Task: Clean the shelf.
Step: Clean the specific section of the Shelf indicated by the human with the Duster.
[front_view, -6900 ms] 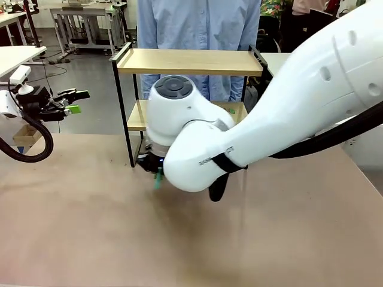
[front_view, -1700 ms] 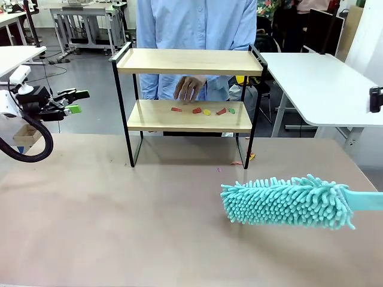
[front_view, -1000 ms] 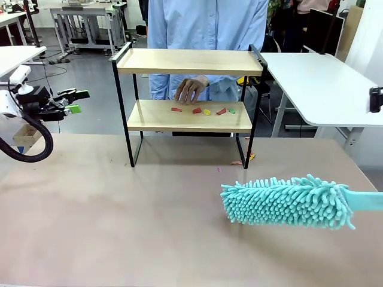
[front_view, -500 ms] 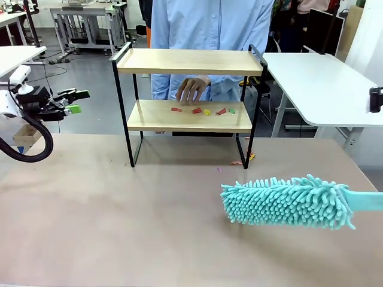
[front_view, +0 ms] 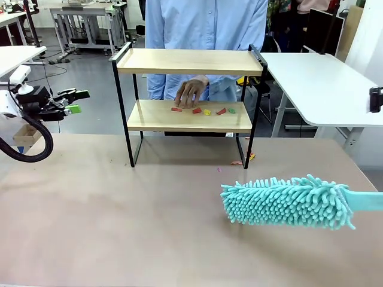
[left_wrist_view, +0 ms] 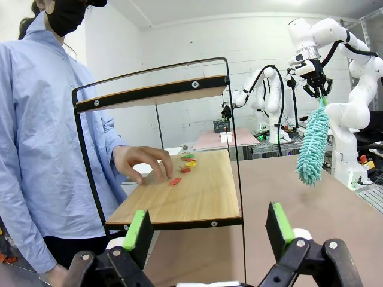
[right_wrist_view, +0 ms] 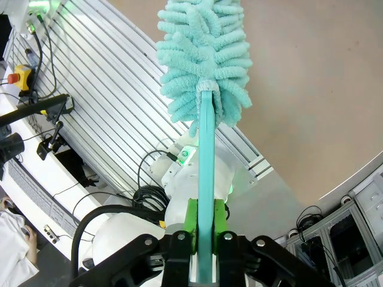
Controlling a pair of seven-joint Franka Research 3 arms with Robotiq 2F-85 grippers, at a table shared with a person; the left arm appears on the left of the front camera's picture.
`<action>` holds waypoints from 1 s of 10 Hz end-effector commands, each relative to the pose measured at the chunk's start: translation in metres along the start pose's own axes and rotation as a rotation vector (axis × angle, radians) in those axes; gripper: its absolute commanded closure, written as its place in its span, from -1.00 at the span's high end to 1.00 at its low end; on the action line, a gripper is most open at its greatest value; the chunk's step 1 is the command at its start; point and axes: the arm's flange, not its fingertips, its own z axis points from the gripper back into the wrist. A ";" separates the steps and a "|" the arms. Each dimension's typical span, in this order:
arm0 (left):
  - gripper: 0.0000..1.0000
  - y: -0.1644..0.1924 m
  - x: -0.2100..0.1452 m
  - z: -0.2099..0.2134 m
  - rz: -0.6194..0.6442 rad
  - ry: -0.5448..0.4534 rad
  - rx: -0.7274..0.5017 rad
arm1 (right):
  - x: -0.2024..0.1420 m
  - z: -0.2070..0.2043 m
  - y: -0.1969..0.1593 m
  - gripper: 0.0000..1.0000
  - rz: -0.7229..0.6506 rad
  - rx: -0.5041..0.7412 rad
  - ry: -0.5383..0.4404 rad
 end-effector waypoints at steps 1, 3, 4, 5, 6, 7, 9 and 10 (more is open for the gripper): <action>1.00 -0.002 0.003 0.000 -0.004 0.003 -0.004 | 0.000 0.003 0.000 -0.74 0.023 0.013 -0.005; 1.00 -0.002 0.003 0.000 -0.004 0.003 -0.004 | 0.000 0.003 0.000 -0.74 0.023 0.013 -0.005; 1.00 -0.002 0.003 0.000 -0.004 0.003 -0.004 | 0.000 0.003 0.000 -0.74 0.023 0.013 -0.005; 1.00 -0.002 0.003 0.000 -0.004 0.003 -0.004 | 0.000 0.003 0.000 -0.74 0.023 0.013 -0.005; 1.00 -0.002 0.003 0.000 -0.004 0.003 -0.004 | 0.000 0.003 0.000 -0.74 0.023 0.013 -0.005; 1.00 -0.002 0.003 0.000 -0.004 0.003 -0.004 | 0.000 0.003 0.000 -0.74 0.023 0.013 -0.005; 1.00 -0.002 0.003 0.000 -0.004 0.003 -0.004 | 0.000 0.003 0.000 -0.74 0.023 0.013 -0.005; 1.00 -0.002 0.003 0.000 -0.004 0.003 -0.004 | 0.000 0.003 0.000 -0.74 0.023 0.013 -0.005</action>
